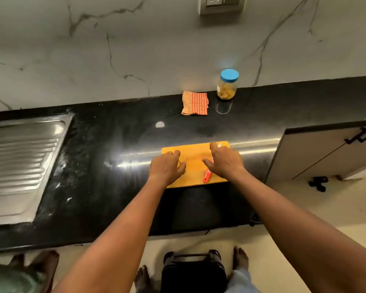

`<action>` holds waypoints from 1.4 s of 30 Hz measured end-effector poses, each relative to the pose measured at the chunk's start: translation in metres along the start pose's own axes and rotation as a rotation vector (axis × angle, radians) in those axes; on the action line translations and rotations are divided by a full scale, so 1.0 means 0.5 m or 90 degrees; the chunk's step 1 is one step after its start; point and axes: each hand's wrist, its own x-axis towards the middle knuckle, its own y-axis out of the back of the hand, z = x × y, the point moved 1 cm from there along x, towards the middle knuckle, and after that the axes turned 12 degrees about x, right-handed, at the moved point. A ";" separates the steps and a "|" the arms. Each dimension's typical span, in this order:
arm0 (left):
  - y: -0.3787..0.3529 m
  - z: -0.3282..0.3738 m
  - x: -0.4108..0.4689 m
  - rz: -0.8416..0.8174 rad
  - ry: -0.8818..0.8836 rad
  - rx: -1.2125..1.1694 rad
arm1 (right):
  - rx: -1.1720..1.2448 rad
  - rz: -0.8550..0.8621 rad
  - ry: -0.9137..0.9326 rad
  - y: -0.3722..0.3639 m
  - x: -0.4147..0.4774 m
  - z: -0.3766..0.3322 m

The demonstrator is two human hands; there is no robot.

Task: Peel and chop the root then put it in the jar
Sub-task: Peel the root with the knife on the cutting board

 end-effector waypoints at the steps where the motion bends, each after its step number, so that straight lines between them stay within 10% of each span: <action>1: -0.006 -0.001 0.001 -0.013 -0.002 -0.001 | 0.005 -0.020 -0.017 -0.008 -0.001 0.005; 20: -0.103 -0.018 0.044 0.106 -0.108 -0.311 | 0.307 0.034 -0.014 -0.095 0.029 0.049; 42: -0.165 -0.033 0.095 0.382 -0.345 -0.288 | 0.360 0.053 0.167 -0.120 0.024 0.077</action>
